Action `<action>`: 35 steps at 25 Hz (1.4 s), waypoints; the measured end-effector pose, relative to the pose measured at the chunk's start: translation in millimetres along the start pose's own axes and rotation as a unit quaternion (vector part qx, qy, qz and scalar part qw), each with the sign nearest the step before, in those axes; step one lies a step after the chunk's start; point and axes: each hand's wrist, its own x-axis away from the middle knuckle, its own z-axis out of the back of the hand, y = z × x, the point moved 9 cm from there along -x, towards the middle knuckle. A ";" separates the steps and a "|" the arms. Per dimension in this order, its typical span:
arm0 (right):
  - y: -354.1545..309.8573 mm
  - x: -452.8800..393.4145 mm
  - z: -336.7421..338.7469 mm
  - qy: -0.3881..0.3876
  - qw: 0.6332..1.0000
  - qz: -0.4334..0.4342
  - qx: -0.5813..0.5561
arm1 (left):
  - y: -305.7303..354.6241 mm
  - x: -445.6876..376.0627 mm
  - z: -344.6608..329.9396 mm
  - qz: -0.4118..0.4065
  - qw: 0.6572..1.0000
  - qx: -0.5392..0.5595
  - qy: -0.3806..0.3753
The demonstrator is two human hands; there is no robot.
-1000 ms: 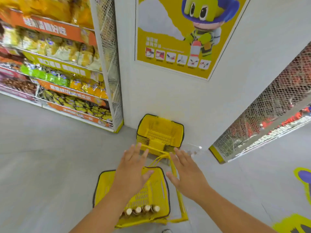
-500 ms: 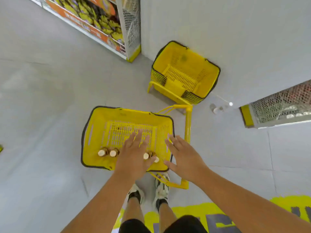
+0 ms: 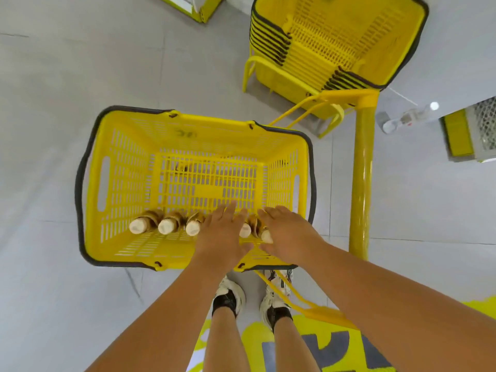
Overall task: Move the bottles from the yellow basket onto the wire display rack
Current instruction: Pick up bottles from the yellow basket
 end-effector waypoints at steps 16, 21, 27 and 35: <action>11.4 -41.8 -31.2 -0.034 0.995 -0.091 0.005 | -13.7 -53.6 -29.7 -0.019 0.999 -0.046 0.019; 24.2 -36.2 -22.9 0.016 0.985 -0.132 -0.111 | -23.7 -42.3 -26.4 -0.008 0.987 0.136 0.083; 31.6 11.1 36.9 0.162 0.950 -0.140 -0.226 | -31.4 -12.3 11.8 0.009 0.920 0.366 0.143; -2.2 143.6 181.0 0.349 0.857 -0.065 -0.374 | -16.7 92.8 207.3 0.002 0.864 0.423 0.274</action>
